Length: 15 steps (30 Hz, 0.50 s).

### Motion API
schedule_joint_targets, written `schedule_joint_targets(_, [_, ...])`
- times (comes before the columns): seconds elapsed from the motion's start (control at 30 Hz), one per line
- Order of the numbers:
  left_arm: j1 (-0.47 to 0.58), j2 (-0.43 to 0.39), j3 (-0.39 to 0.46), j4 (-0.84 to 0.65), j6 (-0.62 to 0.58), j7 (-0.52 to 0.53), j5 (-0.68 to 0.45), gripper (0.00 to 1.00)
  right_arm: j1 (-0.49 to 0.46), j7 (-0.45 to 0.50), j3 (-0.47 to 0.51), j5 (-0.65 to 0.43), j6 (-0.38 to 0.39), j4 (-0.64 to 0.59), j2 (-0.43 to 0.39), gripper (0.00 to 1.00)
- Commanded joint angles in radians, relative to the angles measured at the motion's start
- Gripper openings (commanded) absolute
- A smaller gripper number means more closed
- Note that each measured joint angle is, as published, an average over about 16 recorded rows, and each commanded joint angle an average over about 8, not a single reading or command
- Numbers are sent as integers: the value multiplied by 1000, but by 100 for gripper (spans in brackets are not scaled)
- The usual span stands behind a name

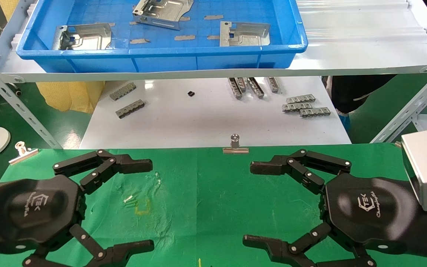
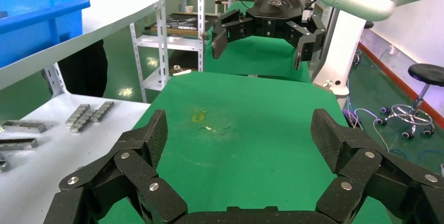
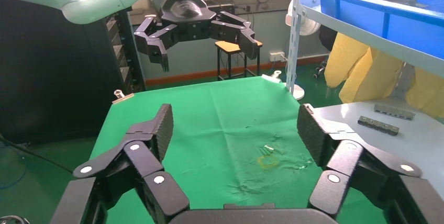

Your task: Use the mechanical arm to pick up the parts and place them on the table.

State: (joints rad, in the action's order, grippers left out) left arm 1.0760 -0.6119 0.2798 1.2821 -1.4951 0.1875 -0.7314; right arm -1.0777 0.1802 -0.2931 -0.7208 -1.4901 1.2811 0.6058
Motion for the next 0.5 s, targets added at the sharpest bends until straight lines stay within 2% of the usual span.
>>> schedule_joint_targets(0.03, [0, 0, 0, 0, 0, 0, 0, 100, 0, 0, 0, 0, 0, 0, 0, 0])
schedule_joint_targets(0.5, [0, 0, 0, 0, 0, 0, 0, 100, 0, 0, 0, 0, 0, 0, 0, 0])
